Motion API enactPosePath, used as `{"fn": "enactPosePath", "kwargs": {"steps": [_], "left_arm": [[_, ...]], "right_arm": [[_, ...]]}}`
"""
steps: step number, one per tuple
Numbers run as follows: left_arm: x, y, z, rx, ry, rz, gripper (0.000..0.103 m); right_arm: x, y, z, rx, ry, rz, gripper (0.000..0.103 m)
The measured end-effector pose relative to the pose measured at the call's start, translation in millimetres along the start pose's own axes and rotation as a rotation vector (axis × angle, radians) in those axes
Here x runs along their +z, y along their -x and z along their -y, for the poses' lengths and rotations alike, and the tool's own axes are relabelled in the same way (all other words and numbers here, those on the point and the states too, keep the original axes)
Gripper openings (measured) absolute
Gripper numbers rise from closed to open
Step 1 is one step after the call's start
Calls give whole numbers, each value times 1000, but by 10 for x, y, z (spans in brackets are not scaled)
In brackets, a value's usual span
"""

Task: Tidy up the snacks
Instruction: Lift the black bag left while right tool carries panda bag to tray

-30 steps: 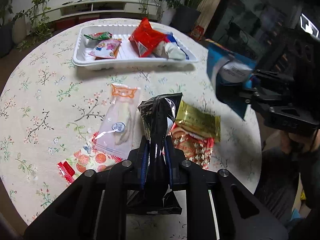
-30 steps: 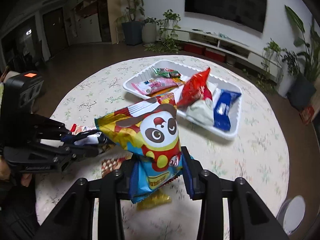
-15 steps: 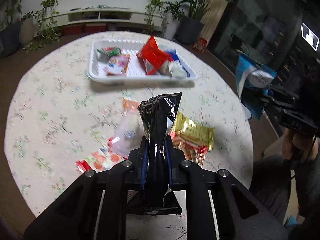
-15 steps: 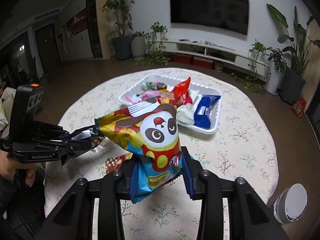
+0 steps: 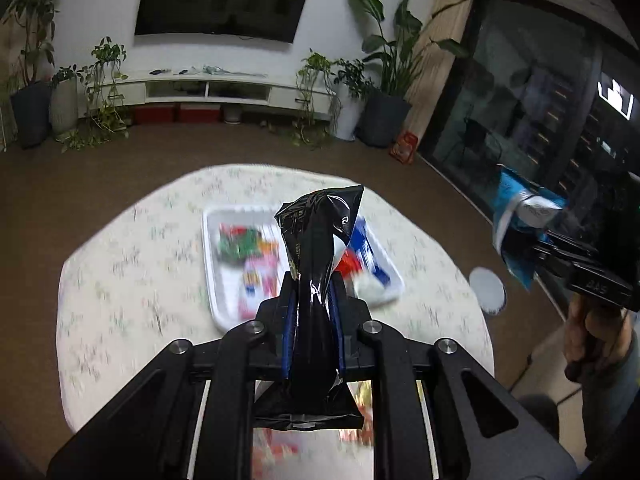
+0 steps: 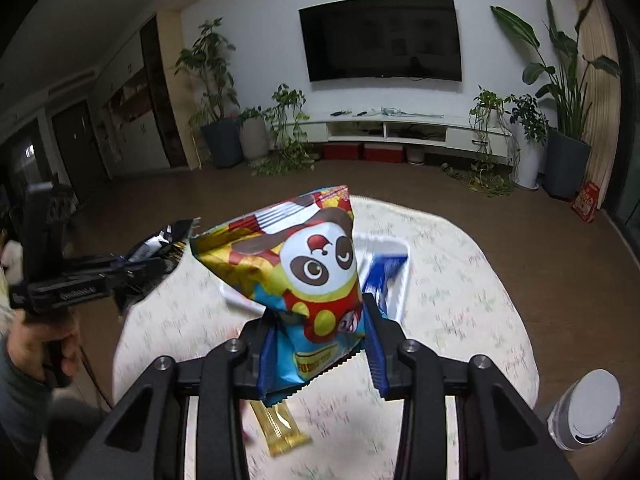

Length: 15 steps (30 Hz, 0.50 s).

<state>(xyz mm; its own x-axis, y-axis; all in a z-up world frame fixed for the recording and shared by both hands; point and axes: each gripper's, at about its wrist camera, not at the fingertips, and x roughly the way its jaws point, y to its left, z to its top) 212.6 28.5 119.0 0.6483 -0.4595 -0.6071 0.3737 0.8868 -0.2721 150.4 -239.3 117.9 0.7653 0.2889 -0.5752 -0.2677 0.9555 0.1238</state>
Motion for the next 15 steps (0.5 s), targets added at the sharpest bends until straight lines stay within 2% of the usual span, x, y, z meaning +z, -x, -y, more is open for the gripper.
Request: {"fn": "enactPosePath", "kwargs": {"steps": [4,8,11,15], "left_arm": [[325,-276,-82,25,11,-3,13],[501,-738,-196,46,37,-50,13],[525,-1114,-236,56,39,-91,13],[435,-1533,-336,60,57,-137,13]], "right_arm": [[380,-181,20,27,-23,6,40],[646,-672,127,32,-89,-57,40],[727,-1114,241,12,-123,-117,40],[662,-1664,393,-28,-144,-212,40]]}}
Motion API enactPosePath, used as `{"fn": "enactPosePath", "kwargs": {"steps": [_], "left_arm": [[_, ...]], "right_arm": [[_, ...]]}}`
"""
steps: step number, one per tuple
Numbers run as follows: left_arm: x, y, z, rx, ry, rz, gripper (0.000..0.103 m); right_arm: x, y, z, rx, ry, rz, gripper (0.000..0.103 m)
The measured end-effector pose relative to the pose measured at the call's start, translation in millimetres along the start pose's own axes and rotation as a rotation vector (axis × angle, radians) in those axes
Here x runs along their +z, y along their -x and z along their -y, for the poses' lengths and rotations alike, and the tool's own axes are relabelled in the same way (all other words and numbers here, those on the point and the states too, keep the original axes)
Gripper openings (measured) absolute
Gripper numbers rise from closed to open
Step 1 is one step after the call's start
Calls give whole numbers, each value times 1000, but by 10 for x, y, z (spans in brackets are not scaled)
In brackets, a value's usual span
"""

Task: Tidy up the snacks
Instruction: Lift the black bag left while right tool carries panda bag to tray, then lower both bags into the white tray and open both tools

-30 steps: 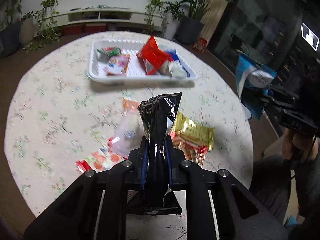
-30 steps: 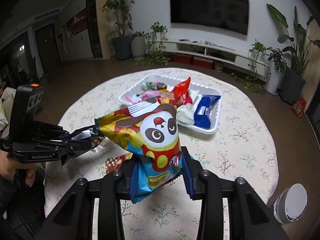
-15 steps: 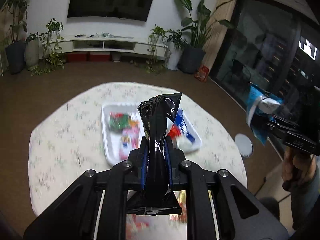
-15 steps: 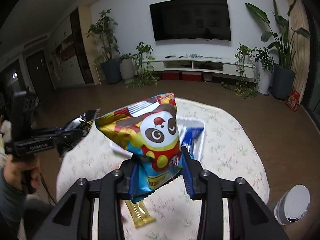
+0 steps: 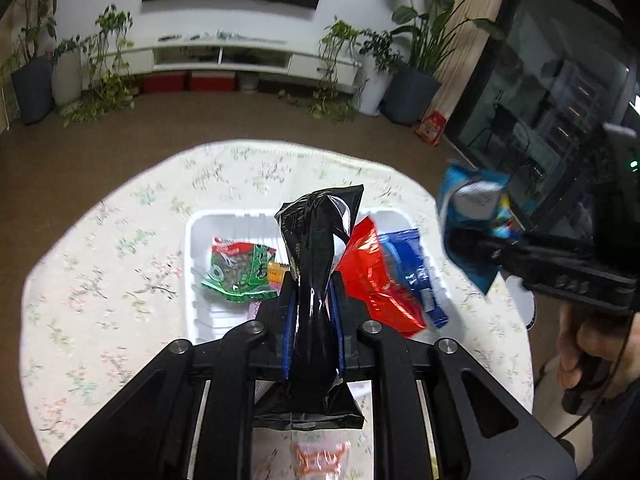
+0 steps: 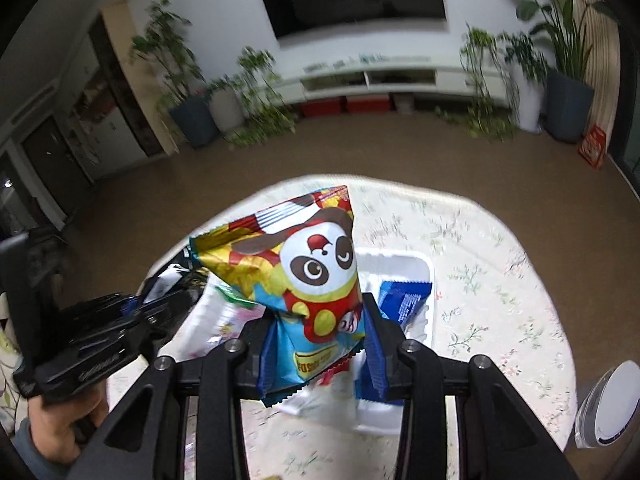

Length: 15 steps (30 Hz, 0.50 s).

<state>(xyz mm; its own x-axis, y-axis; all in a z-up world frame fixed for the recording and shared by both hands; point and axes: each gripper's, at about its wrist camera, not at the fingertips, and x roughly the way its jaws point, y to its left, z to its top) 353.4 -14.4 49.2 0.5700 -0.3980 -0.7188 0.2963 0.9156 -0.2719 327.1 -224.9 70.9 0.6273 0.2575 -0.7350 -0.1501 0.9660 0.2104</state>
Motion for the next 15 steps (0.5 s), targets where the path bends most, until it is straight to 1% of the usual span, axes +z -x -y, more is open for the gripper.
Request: {"fn": "enactPosePath", "kwargs": {"steps": [2,6,9,15], "left_arm": [[-49,-210,-43,6,18,-20,13],[-153,-488,-169,20,42,-51,14],[-264,-643,-225,25,45,-80,14],[-366,-721,-310,37,56,-93,14]], "right_arm": [[-40,-237,68,-27,-5,-46,40],[-119,-573,200,-71,-12,-106,40],[-119,-696,266,-80,-19,-124,40],[-161,-851,296,-92,-11,-148,40]]}}
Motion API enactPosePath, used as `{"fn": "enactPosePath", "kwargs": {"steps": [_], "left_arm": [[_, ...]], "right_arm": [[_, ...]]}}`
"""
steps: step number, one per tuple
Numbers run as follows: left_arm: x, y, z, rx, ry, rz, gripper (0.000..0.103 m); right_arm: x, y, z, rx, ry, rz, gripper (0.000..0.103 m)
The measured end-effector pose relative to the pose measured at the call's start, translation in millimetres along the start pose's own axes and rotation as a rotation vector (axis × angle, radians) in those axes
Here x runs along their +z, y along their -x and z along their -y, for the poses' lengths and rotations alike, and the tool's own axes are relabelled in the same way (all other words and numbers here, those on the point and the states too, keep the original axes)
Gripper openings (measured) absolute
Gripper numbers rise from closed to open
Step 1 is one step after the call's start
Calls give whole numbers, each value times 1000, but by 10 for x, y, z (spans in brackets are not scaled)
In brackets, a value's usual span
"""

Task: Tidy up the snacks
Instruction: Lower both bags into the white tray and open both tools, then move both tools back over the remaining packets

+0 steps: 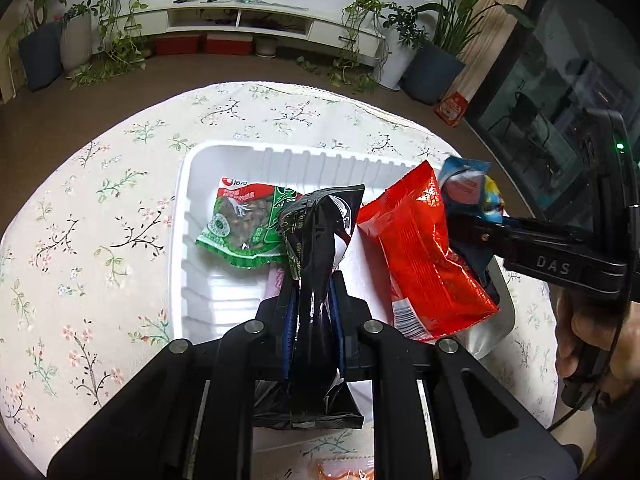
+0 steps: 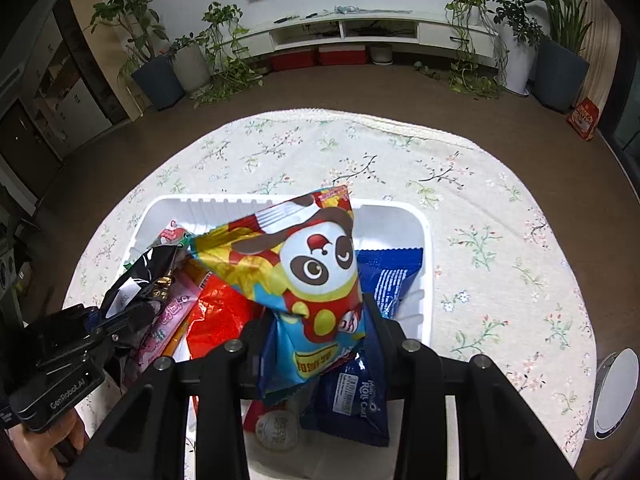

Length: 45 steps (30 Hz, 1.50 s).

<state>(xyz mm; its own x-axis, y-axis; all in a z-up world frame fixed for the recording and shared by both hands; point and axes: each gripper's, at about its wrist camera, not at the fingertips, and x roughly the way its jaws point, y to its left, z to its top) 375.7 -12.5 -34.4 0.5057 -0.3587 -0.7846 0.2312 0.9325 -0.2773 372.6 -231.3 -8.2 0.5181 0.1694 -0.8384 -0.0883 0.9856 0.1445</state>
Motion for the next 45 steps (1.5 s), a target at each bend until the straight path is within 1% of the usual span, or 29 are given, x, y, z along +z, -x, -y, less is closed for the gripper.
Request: {"fn": "enactPosePath", "kwargs": {"steps": [6,8,9,10,12,13,14,16,21,22,24,25,28,29,31,33,37,40,45], "left_arm": [[-108,9,1,8,3,-3,15],[-147,-10,5,16,6,-8,19],[-149,-11,8,23,9,-9,21],[-154,-5,14,28,15,-8,26],[-150,48,-1,30,26,5,49],[-147,67,0,34,26,13,67],[-138,86,-1,32,25,21,70],[-115,108,-3,31,21,19,70],[-119,187,32,34,20,32,71],[-127,210,32,37,17,34,75],[-135,261,46,38,18,41,77],[-134,286,44,40,20,46,78],[-137,419,58,43,25,74,94],[-144,492,70,44,23,88,98],[-170,660,98,49,15,119,102],[-234,867,126,59,-5,156,103],[-498,1331,164,93,-53,224,103],[-776,1635,152,119,-82,261,103],[-1380,2007,124,134,-96,260,103]], "right_arm": [[7,-47,-58,-17,8,-11,43],[0,-57,-69,-27,14,-11,43],[-3,-63,-82,-30,19,-11,46],[7,-81,-102,-31,21,-12,47],[-22,-76,-94,-32,18,-13,48],[-26,-64,-79,-29,9,-12,50],[-30,-54,-75,-27,4,-11,51],[-32,-29,-62,-29,-3,-7,57],[-61,28,-68,-17,-3,3,58],[-65,44,-80,-15,0,6,61],[-78,90,-97,-13,-1,16,67],[-86,132,-101,-10,-2,26,68],[-97,254,-105,-4,-10,51,69],[-102,316,-97,1,-14,63,70],[-123,453,-80,12,-27,92,75],[-159,643,-49,47,-41,134,79],[-369,1060,-32,113,-38,233,91],[-622,1312,-84,153,-7,270,91],[-1090,1593,-179,175,35,291,91]]}}
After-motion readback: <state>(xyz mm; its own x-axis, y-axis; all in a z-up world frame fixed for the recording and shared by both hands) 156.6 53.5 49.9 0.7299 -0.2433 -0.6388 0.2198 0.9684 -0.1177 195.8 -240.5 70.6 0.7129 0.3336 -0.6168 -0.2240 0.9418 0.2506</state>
